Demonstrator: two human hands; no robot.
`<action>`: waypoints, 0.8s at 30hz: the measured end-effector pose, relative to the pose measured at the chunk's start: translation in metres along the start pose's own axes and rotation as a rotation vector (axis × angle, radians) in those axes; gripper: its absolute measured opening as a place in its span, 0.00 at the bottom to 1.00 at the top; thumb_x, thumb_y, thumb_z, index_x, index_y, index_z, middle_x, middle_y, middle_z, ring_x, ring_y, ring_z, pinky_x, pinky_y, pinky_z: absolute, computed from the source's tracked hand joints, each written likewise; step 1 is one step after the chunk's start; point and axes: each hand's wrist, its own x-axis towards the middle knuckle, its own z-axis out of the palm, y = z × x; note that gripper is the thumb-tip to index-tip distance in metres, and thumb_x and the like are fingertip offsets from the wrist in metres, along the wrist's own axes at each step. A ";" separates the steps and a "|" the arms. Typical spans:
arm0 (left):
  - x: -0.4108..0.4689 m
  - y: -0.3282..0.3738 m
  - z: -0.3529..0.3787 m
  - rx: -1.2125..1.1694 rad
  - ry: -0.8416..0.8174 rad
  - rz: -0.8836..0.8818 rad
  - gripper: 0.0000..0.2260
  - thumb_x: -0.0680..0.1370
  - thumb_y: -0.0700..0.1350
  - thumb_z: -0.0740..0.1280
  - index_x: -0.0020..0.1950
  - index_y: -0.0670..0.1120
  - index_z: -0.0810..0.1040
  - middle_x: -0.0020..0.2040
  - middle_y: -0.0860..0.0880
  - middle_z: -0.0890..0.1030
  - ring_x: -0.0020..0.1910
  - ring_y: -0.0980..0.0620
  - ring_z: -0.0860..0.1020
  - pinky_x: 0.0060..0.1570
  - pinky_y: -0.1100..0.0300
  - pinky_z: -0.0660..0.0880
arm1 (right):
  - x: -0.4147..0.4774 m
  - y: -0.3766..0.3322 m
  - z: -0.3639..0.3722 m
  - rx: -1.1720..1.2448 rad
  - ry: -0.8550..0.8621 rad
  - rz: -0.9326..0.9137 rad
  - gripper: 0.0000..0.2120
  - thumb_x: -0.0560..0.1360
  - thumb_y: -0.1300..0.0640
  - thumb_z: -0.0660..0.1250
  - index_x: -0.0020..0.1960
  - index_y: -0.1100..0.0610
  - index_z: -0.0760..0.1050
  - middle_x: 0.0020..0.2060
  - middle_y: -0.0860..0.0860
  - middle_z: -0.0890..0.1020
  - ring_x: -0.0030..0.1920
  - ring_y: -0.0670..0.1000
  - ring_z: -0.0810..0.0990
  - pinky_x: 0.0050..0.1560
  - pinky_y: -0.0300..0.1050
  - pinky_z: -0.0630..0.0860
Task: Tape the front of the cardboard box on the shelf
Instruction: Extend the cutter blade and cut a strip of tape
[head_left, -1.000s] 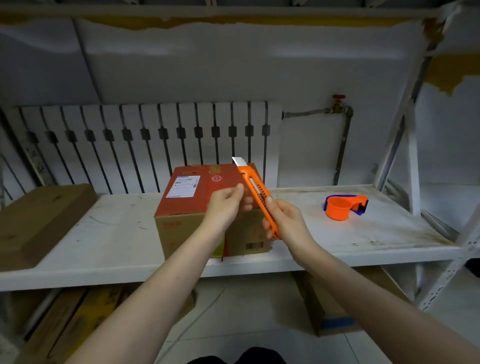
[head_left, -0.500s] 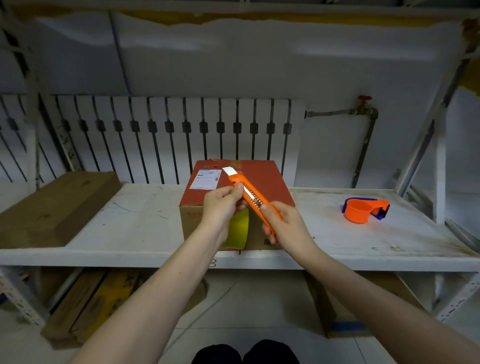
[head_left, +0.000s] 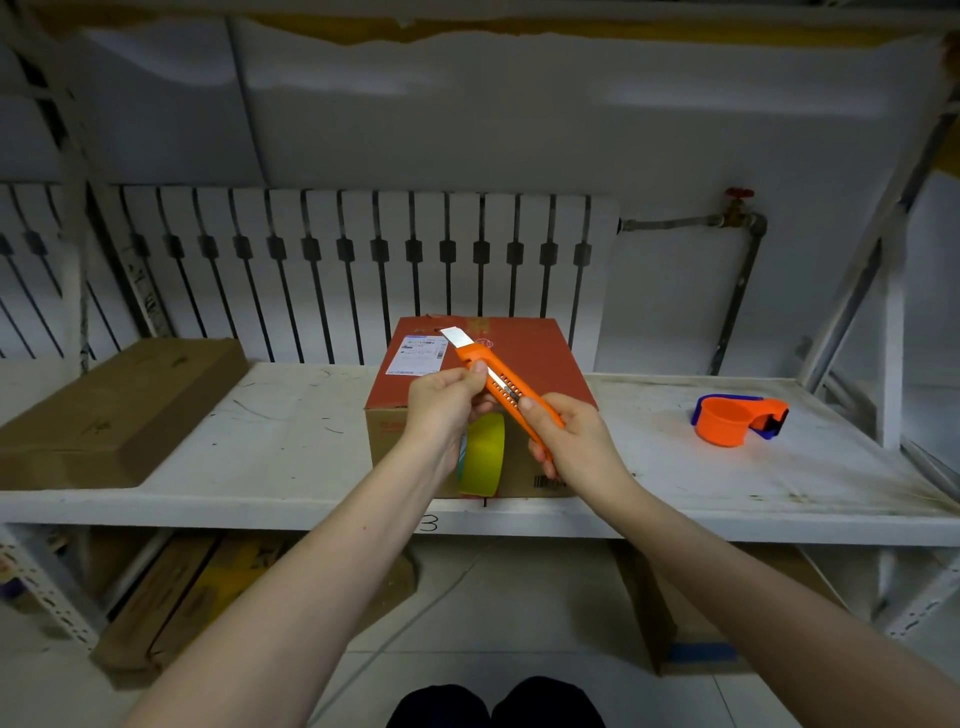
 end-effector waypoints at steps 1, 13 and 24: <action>0.000 0.000 0.000 0.003 -0.003 -0.001 0.08 0.77 0.43 0.65 0.43 0.40 0.80 0.38 0.46 0.82 0.35 0.54 0.80 0.39 0.63 0.77 | 0.001 0.001 0.000 0.007 0.000 0.000 0.13 0.79 0.49 0.60 0.46 0.58 0.76 0.25 0.49 0.74 0.22 0.47 0.71 0.26 0.41 0.70; -0.001 -0.012 -0.010 0.597 0.122 0.078 0.20 0.77 0.61 0.58 0.53 0.46 0.74 0.52 0.49 0.78 0.52 0.49 0.76 0.55 0.52 0.73 | 0.028 0.004 -0.025 -0.189 0.069 -0.041 0.12 0.79 0.48 0.57 0.47 0.56 0.73 0.34 0.53 0.79 0.34 0.50 0.80 0.34 0.43 0.74; -0.016 -0.057 -0.011 0.555 0.028 0.033 0.13 0.79 0.50 0.61 0.46 0.43 0.79 0.41 0.46 0.80 0.43 0.47 0.77 0.41 0.57 0.70 | 0.071 0.016 0.012 -0.510 -0.253 -0.011 0.14 0.81 0.46 0.52 0.43 0.53 0.68 0.34 0.49 0.73 0.34 0.50 0.72 0.32 0.44 0.65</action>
